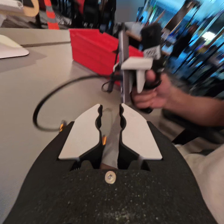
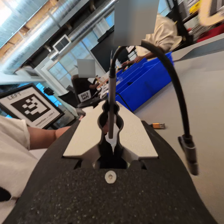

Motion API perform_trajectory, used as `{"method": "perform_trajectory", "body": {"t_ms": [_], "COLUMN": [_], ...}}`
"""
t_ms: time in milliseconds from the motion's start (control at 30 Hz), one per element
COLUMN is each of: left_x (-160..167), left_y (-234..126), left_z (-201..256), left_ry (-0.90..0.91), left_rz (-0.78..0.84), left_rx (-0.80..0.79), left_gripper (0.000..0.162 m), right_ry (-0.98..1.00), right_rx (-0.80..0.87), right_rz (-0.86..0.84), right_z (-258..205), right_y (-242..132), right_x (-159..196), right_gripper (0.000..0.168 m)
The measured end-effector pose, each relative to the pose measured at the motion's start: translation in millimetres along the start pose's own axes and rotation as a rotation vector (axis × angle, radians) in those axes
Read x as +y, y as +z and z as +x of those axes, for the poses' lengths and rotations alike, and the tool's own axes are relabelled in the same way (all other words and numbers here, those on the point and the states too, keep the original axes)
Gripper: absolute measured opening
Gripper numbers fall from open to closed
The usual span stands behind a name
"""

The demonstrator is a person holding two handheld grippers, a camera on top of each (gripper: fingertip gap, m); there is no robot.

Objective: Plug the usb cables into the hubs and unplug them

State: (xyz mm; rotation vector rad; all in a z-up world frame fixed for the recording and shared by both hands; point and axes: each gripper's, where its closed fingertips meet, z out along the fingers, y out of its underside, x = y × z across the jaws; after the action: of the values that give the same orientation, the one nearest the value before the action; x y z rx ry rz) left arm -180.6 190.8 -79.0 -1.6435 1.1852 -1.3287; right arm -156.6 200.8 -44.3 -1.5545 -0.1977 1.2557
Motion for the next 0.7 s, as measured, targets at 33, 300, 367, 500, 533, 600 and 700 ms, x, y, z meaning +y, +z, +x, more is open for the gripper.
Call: {"method": "perform_trajectory", "body": {"t_ms": [33, 300, 367, 500, 533, 600, 700], "left_x": [-7.4, -13.3, -17.9, -23.8, -21.4, -17.5, -16.6], "left_y": [-0.9, -7.3, -12.0, -17.8, -16.2, -13.7, -17.4], "left_z": [5.6, 27.5, 29.6, 32.8, 37.3, 45.1, 51.3], "left_ry": [-0.038, -0.102, -0.114, -0.147, -0.121, -0.063, -0.019], "left_rz": [0.047, 0.127, 0.156, 0.219, 0.201, 0.17, 0.171], "left_rx": [0.034, 0.186, 0.215, 0.273, 0.289, 0.315, 0.36], "left_gripper": [0.026, 0.006, 0.006, 0.006, 0.006, 0.006, 0.006], "right_ry": [-0.011, -0.048, -0.097, -0.161, -0.18, -0.216, -0.26], "right_rx": [-0.023, -0.094, -0.099, -0.156, -0.17, -0.182, -0.213], "right_rz": [-0.037, -0.149, -0.182, -0.284, -0.308, -0.298, -0.305], "right_z": [-5.7, -22.4, -23.5, -34.7, -37.9, -42.2, -48.5], "right_y": [4.9, 11.9, 7.5, 9.4, 11.4, 13.5, 10.3], "right_x": [8.1, 28.0, 32.5, 52.3, 57.7, 58.7, 59.1], "right_gripper": [0.007, 0.01, 0.015, 0.014, 0.014, 0.008, 0.007]}}
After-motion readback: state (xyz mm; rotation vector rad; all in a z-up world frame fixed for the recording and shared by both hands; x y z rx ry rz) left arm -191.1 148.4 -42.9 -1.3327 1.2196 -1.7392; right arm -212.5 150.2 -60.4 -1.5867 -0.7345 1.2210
